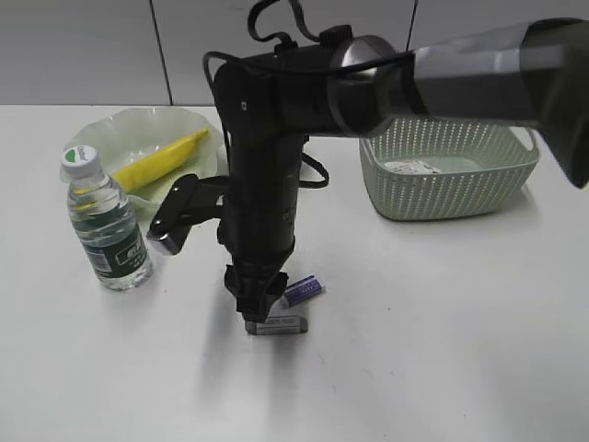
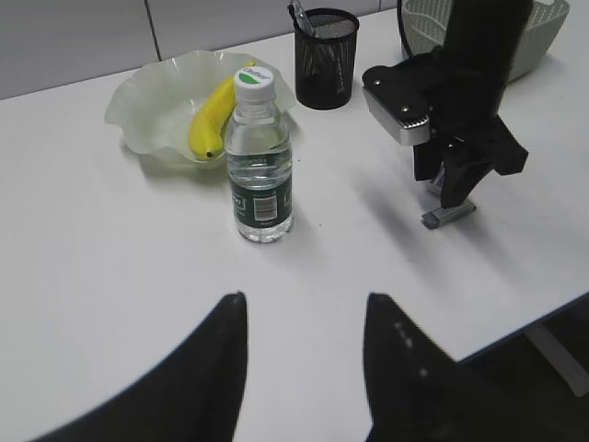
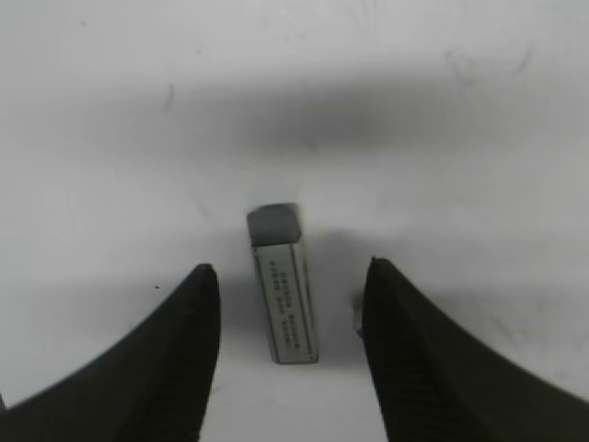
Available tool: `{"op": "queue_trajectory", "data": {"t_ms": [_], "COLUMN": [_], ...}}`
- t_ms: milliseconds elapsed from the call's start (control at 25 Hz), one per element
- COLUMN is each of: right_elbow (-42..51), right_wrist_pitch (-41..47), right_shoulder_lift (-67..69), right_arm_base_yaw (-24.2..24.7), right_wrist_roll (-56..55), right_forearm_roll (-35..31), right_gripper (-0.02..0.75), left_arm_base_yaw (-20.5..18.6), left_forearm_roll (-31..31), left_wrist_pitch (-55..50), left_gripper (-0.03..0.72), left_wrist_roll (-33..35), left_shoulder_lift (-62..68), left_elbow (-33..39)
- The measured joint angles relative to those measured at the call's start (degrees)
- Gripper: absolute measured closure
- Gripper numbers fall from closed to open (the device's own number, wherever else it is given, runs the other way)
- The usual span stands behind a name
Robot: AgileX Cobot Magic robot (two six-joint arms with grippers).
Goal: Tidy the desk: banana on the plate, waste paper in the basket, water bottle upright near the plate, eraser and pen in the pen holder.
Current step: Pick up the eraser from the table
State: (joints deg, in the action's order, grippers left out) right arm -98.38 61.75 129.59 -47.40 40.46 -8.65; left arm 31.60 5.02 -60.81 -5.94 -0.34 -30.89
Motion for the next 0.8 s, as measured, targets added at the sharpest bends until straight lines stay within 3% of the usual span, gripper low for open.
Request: {"op": "queue_trajectory", "data": {"t_ms": [800], "right_elbow": [0.06], "right_wrist_pitch": [-3.59], "right_shoulder_lift": [3.59], "right_arm_base_yaw": [-1.04], "right_wrist_roll": [-0.91], "right_forearm_roll": [3.22], "right_gripper": [0.367], "left_arm_base_yaw": [0.00], "left_forearm_roll": [0.05], "left_wrist_pitch": [0.00], "left_gripper": [0.378], "left_wrist_roll": [0.05], "left_shoulder_lift": [0.00], "left_elbow": [0.00]}}
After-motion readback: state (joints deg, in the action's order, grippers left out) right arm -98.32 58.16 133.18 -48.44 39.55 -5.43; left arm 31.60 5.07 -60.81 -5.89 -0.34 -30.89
